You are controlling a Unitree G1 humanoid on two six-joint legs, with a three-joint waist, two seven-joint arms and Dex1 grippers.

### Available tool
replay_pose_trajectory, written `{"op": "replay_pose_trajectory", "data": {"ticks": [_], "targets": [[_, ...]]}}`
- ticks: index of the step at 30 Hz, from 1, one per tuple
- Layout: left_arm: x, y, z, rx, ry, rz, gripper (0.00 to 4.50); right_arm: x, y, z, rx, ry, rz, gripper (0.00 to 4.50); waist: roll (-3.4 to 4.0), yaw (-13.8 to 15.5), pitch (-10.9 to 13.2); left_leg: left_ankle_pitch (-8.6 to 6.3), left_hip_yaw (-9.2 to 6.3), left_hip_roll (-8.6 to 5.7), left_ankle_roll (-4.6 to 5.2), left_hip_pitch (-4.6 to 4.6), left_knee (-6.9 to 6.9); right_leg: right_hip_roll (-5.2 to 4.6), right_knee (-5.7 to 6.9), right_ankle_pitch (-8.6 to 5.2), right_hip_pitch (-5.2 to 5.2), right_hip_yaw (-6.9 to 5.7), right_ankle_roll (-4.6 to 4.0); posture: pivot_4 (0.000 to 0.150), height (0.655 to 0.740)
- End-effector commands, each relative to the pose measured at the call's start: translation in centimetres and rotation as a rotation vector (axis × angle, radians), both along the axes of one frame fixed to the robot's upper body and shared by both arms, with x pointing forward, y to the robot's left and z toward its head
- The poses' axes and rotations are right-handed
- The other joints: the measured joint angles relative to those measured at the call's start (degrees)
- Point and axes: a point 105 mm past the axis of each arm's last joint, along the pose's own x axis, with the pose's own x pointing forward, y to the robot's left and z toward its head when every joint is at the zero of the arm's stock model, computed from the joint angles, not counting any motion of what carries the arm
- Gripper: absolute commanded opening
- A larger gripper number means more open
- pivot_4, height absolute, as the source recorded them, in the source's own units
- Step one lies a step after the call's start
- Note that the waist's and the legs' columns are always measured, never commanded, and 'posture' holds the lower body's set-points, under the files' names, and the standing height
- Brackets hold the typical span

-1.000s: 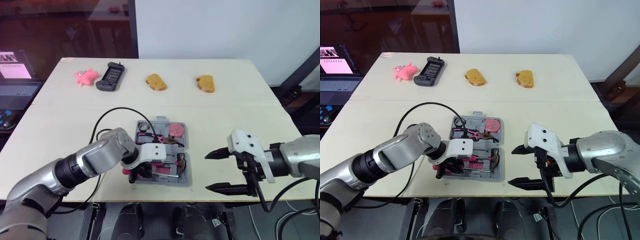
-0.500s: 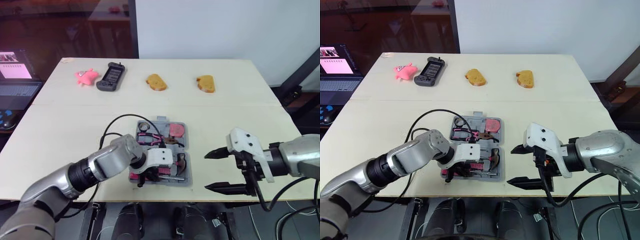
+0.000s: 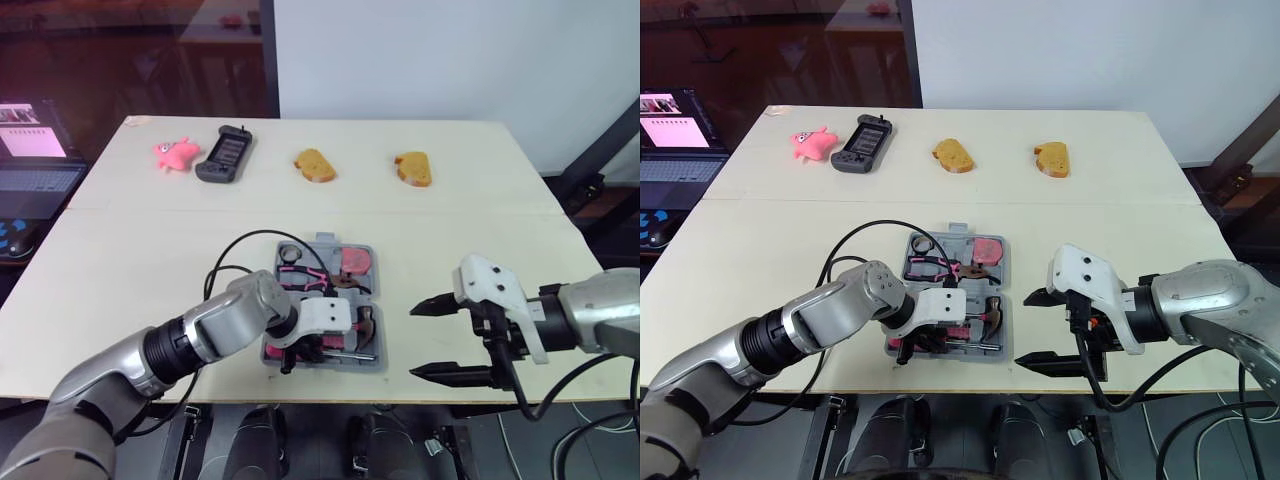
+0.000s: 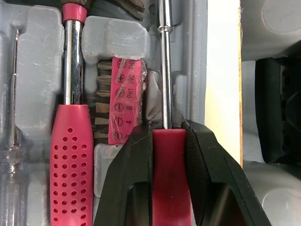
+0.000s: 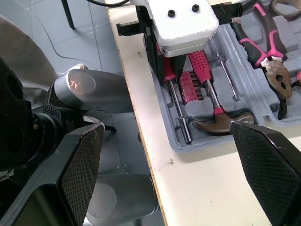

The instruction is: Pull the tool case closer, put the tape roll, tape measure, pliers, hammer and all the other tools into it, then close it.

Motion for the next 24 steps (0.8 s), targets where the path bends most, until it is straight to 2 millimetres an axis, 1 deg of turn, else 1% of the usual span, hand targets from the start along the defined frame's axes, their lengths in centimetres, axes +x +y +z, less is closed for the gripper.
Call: {"op": "replay_pose_trajectory", "data": {"ticks": [1, 6, 8, 9, 11, 12, 14, 16, 20, 22, 24], "targets": [[-0.6, -0.7, 0.2, -0.013, 0.009, -0.028, 0.44, 0.0, 0.1, 0.5, -0.017, -0.034, 0.013, 4.50, 0.00, 0.0, 0.0, 0.00, 0.00, 0.00, 0.00, 0.00, 0.00, 0.00, 0.00, 0.00, 0.00, 0.00, 0.00, 0.150, 0.7188], [0.1, -0.5, 0.4, -0.008, -0.022, 0.010, 0.44, 0.1, 0.1, 0.5, -0.017, -0.040, 0.012, 4.50, 0.00, 0.0, 0.0, 0.00, 0.00, 0.00, 0.01, 0.00, 0.01, 0.00, 0.00, 0.00, 0.01, 0.00, 0.00, 0.150, 0.7188], [0.1, -0.6, 0.9, -0.022, -0.015, 0.021, 1.46, 0.1, 0.1, 0.5, -0.017, -0.039, 0.013, 4.50, 0.00, 0.0, 0.0, 0.00, 0.00, 0.00, 0.01, 0.00, 0.01, 0.00, 0.00, 0.00, 0.01, 0.00, 0.00, 0.150, 0.7188], [0.2, -0.6, 1.1, -0.028, -0.015, 0.028, 1.76, 0.2, 0.1, 0.5, -0.017, -0.040, 0.013, 4.50, 0.01, 0.1, 0.0, 0.00, 0.00, 0.00, 0.01, -0.01, 0.02, 0.00, 0.00, 0.00, 0.01, 0.00, 0.00, 0.150, 0.7188], [0.2, -0.5, 1.5, -0.033, -0.019, 0.033, 2.65, 0.2, 0.0, 0.5, -0.017, -0.041, 0.013, 4.50, 0.01, 0.1, 0.0, 0.00, 0.00, -0.01, 0.01, 0.00, 0.02, -0.01, 0.00, 0.00, 0.02, 0.00, 0.01, 0.150, 0.7188], [0.3, -0.3, 2.0, -0.033, -0.025, 0.033, 3.23, 0.2, 0.0, 0.5, -0.017, -0.042, 0.012, 4.50, 0.01, 0.1, 0.0, 0.00, 0.00, -0.01, 0.01, -0.01, 0.03, -0.01, 0.00, 0.00, 0.01, 0.00, 0.01, 0.150, 0.7188], [0.2, 0.2, 3.8, -0.062, -0.030, 0.037, 4.14, 0.3, 0.0, 0.4, -0.014, -0.044, 0.011, 4.50, 0.00, 0.0, 0.0, 0.00, -0.01, -0.01, 0.01, -0.01, 0.03, -0.01, 0.00, 0.00, 0.01, 0.00, 0.01, 0.150, 0.7188], [-0.2, 1.5, 5.1, -0.086, -0.015, 0.051, 4.14, 0.3, 0.2, 0.3, -0.008, -0.046, 0.012, 4.50, -0.01, -0.3, 0.0, 0.00, -0.02, 0.01, 0.00, -0.01, 0.03, 0.00, 0.01, 0.01, -0.01, 0.00, 0.01, 0.150, 0.7188], [-0.8, 2.7, 6.3, -0.142, -0.005, 0.055, 4.14, 0.4, 0.2, 0.3, -0.002, -0.048, 0.015, 4.50, 0.05, -0.3, 0.0, 0.00, -0.01, 0.01, 0.00, 0.00, 0.00, 0.01, 0.03, 0.01, -0.03, 0.01, 0.04, 0.150, 0.7188], [-1.3, 3.3, 7.3, -0.247, 0.009, 0.034, 4.14, 0.4, 0.2, 0.2, -0.001, -0.051, 0.016, 4.50, 0.05, -0.3, 0.0, -0.01, 0.00, 0.01, 0.00, 0.00, 0.01, 0.01, 0.03, 0.00, -0.03, 0.01, 0.05, 0.150, 0.7188], [-1.2, 4.0, 7.9, -0.365, -0.007, 0.038, 4.14, 0.5, 0.3, 0.3, 0.004, -0.059, 0.018, 4.50, 0.04, -0.4, 0.0, -0.01, 0.01, 0.02, 0.00, 0.00, 0.00, 0.01, 0.02, 0.00, -0.04, 0.02, 0.05, 0.150, 0.7188]]}}
